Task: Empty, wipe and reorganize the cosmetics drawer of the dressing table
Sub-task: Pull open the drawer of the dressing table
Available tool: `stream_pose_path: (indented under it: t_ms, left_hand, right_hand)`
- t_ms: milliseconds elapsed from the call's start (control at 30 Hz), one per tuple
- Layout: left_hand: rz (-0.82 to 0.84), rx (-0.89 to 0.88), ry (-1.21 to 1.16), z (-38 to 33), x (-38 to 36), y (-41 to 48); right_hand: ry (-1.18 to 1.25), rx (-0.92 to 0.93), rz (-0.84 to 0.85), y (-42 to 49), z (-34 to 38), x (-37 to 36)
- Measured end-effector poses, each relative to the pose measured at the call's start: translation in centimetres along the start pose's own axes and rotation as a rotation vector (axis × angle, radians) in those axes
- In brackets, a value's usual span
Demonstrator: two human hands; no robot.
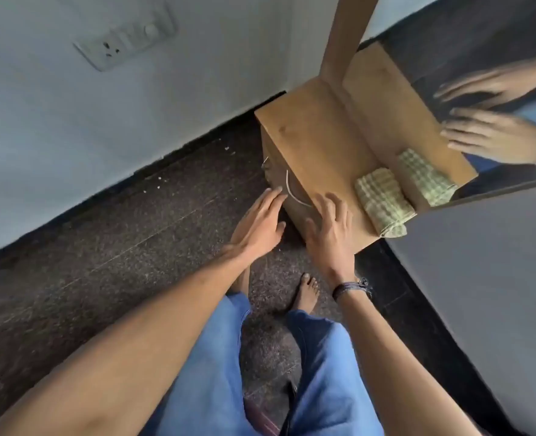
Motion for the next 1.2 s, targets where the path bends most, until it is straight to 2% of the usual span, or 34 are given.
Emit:
stream_pose_path:
  t_ms: [200,400,533,667,767,867,1200]
  left_hand:
    - [-0.055,-0.170,0.047,2.4,-3.5,4.5]
    - [-0.179,-0.266,-0.013,4.3,-7.7,6.4]
    - [-0.266,-0.329,0.053,5.6,-9.7,7.3]
    - [-0.291,-0.347,0.036,5.8,-9.8,7.1]
    - [-0.311,-0.302,-0.019,5.7,-8.8,5.5]
    - [-0.313,-0.223,-0.088,6.3,-7.8,3.3]
    - [-0.308,-0.026,-0.110,11.1,-5.9,-4.7]
  right_hand:
    - [0.043,0.008,-0.178,0.7,-1.0,-3.7]
    - [0.113,0.005,-0.349,0.6,-1.8,-5.1]
    - [0.097,0.005,-0.386,0.4,-2.1,-5.5]
    - [0.179,-0.051,-0.403,0.1,-2.2,-4.4]
    - [0.226,-0.111,-0.398,-1.1,-1.6,-2.8]
    - [0.172,-0.070,-0.364,-3.4,-0.5,-1.7]
    - [-0.060,0.013,-0.085,-9.4,2.4,-5.0]
Point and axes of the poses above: each hand's wrist, its own y-axis towards the middle knuckle, its own x-axis out of the back of the hand, z = x × y, the point moved 4 cm from there along y, towards the middle knuckle, and after that the axes turned 8 degrees about -y, right-handed, at the moved point
